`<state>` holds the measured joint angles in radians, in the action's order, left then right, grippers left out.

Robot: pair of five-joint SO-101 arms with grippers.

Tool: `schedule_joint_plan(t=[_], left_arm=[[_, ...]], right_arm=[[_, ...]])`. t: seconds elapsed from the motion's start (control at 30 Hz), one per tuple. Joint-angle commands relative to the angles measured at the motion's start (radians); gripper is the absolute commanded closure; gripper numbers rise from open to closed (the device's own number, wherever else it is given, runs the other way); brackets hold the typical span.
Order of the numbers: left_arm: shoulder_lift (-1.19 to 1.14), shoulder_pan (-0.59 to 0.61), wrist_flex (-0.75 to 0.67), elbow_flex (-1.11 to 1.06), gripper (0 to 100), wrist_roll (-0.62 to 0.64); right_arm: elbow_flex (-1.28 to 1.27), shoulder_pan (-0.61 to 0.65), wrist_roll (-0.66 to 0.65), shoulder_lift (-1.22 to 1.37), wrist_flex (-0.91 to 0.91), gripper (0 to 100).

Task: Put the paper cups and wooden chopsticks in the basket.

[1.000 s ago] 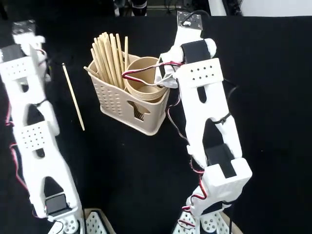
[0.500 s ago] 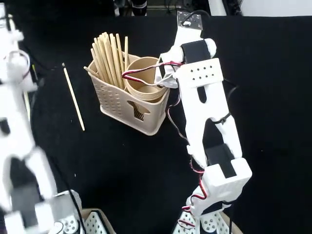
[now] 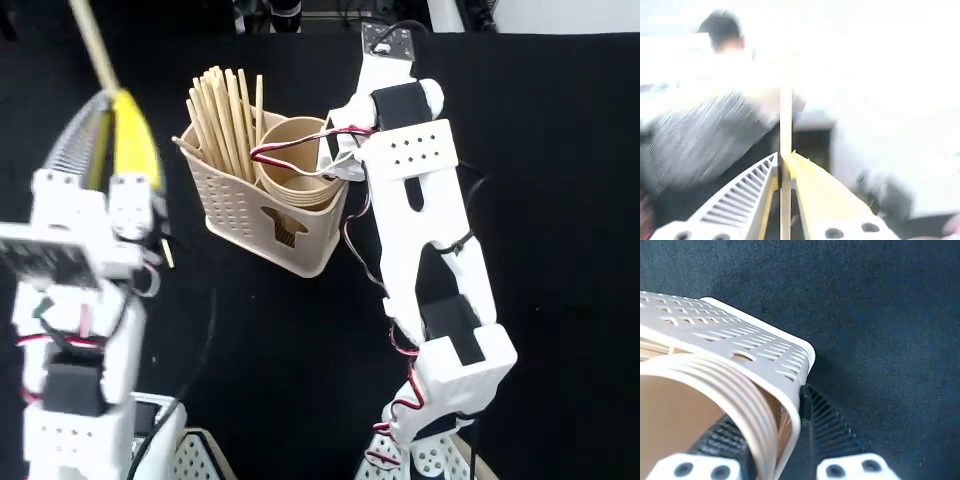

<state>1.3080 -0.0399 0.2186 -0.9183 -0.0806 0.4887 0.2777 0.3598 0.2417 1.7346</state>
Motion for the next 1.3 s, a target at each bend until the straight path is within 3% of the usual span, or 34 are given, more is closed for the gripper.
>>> schedule_joint_plan(t=[0.0, 0.1, 0.3, 0.47, 0.67, 0.8, 1.1, 1.27], left_arm=[[-0.044, -0.079, -0.160, -0.064, 97, 0.011], [-0.150, -0.079, -0.210, -0.074, 97, 0.029], [-0.408, -0.054, -0.376, -0.088, 97, 0.250], [-0.591, -0.041, -0.420, -0.087, 97, 0.285], [-0.606, -0.042, -0.416, -0.124, 96, 0.281], [-0.552, -0.044, -0.413, -0.165, 86, 0.307], [-0.322, -0.028, -0.058, -0.079, 85, 0.356], [-0.132, 0.130, 0.275, 0.111, 85, 0.358]], right_arm=[[-0.005, 0.020, -0.009, 0.030, 0.028, 98.7], [-0.005, 0.020, -0.009, 0.030, 0.028, 98.7], [-0.004, 0.021, -0.009, 0.030, 0.026, 98.7], [-0.008, 0.021, -0.009, 0.031, 0.026, 98.7], [-0.012, 0.021, -0.009, 0.031, 0.026, 98.7], [-0.012, 0.021, -0.009, 0.031, 0.026, 98.7], [-0.012, 0.020, -0.009, 0.031, 0.028, 98.7], [-0.013, 0.017, -0.009, 0.031, 0.029, 98.7]])
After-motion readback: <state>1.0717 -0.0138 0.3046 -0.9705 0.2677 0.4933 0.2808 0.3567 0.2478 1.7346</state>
